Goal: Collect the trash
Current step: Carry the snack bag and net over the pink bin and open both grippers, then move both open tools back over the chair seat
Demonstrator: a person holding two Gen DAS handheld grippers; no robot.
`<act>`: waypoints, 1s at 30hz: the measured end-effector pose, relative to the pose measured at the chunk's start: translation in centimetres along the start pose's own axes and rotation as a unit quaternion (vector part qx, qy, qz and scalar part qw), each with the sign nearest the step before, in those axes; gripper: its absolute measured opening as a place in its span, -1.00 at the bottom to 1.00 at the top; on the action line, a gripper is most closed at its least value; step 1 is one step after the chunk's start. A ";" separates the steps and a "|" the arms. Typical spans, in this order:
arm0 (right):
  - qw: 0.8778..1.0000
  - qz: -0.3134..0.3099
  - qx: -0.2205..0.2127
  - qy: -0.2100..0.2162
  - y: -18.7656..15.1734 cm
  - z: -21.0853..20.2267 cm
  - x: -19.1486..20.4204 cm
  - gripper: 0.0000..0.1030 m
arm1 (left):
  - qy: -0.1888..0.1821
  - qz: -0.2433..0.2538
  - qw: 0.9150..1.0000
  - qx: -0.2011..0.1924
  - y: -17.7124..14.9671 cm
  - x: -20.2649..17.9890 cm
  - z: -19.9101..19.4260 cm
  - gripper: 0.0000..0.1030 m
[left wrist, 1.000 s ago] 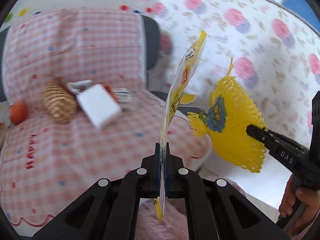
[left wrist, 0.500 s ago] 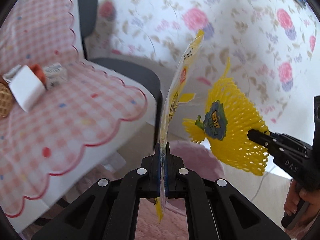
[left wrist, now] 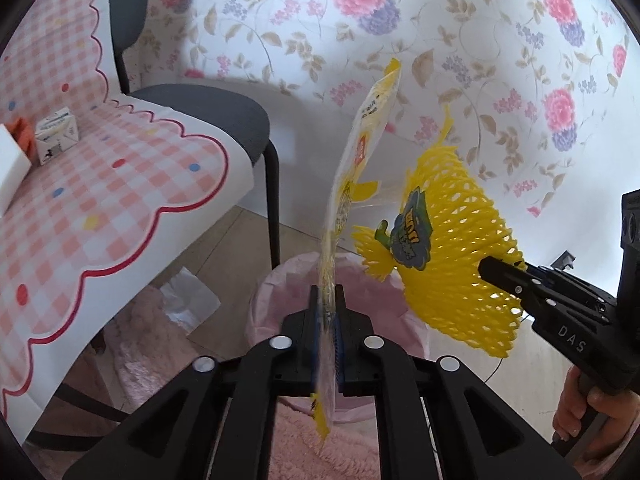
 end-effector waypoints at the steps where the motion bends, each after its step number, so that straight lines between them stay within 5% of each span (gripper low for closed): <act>1: 1.000 0.002 0.003 0.002 -0.1 0.2 0.0 -0.67 | -0.004 -0.001 1.000 0.004 0.1 -0.1 0.3 -0.70; 3: 1.000 0.004 0.012 0.001 -0.3 0.8 -0.3 -0.52 | -0.009 -0.004 1.000 0.012 0.0 -0.2 0.8 -0.14; 5: 1.000 0.011 0.017 0.008 -0.5 1.1 -0.6 -0.34 | -0.007 -0.006 1.000 0.009 0.0 -0.3 1.0 0.01; 8: 1.000 0.008 0.018 0.005 -0.5 1.3 -0.7 -0.14 | 0.003 -0.012 1.000 0.004 0.3 0.1 0.7 0.01; 20: 0.998 -0.009 -0.055 0.014 3.6 -1.9 -0.1 -0.14 | 0.093 -0.032 0.993 -0.071 2.9 3.6 -5.8 0.04; 30: 0.987 -0.075 -0.079 0.121 6.3 -2.7 7.3 0.06 | 0.157 -0.057 0.980 -0.110 3.1 6.8 -11.9 0.40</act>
Point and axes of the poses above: each gripper's, at about its wrist camera, not at the fingertips, and z roughly the way its jaws point, x to its left, y to its top, the point moved 4 cm from there along z, roughly the way its jaws point, and after that the axes turned 5 degrees about -x, right-handed, at the moved point
